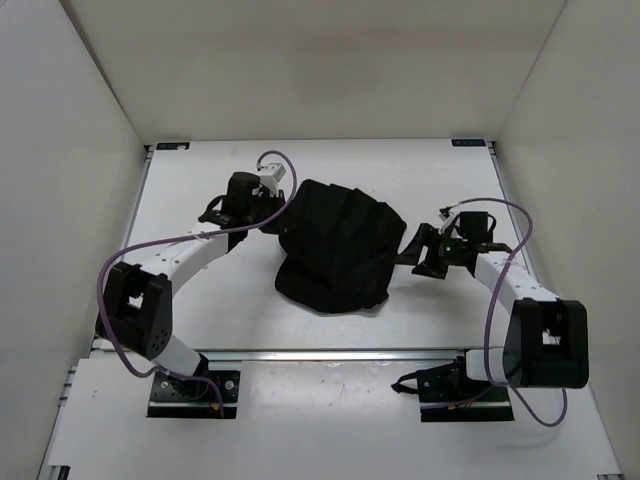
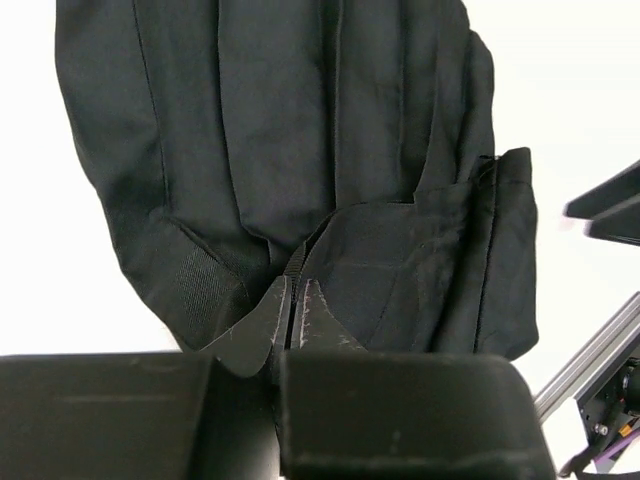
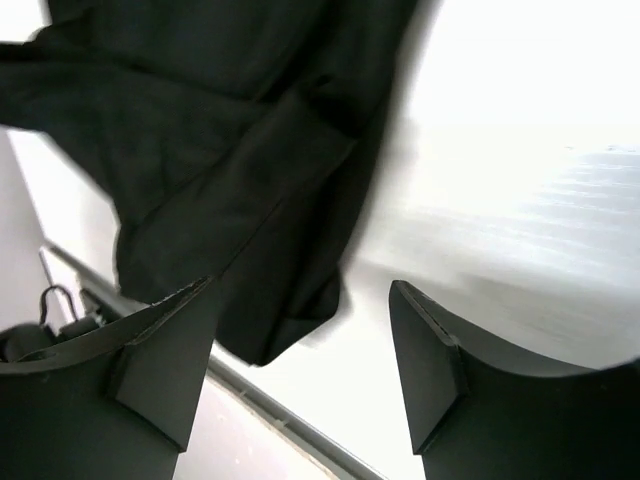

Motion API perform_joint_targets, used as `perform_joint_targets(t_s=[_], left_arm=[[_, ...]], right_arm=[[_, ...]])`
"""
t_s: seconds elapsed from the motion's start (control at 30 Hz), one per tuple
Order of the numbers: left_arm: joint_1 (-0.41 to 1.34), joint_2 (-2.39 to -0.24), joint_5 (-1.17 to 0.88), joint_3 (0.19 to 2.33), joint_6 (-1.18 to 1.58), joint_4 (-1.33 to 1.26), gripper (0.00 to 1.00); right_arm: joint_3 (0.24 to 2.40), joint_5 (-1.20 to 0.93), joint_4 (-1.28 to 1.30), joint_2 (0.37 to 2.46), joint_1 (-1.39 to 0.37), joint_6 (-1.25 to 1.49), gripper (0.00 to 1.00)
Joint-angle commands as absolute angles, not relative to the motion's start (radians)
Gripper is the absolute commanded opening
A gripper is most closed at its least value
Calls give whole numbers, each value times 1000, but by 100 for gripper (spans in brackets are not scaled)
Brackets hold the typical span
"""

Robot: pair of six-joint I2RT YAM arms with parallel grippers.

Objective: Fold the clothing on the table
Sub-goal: Flatten the skirt out

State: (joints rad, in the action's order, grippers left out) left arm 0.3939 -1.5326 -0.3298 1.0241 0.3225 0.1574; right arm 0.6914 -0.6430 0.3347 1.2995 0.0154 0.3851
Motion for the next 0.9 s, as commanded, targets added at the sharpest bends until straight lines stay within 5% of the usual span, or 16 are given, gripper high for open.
perform_joint_targets(t_s=[0.0, 0.37, 0.63, 0.8, 0.87], left_arm=[[379, -1532, -382, 1083, 305, 140, 0], [374, -1548, -379, 1083, 321, 130, 0], [380, -1552, -387, 1077, 322, 130, 0], [368, -1555, -383, 1083, 314, 141, 0], [359, -1554, -376, 1092, 311, 150, 0]], right_arm=[[748, -548, 290, 1334, 0, 433, 66], [802, -584, 173, 1494, -31, 552, 62], [805, -601, 140, 1562, -84, 569, 41], [834, -620, 129, 1589, -60, 557, 0], [885, -612, 165, 1591, -39, 529, 0]])
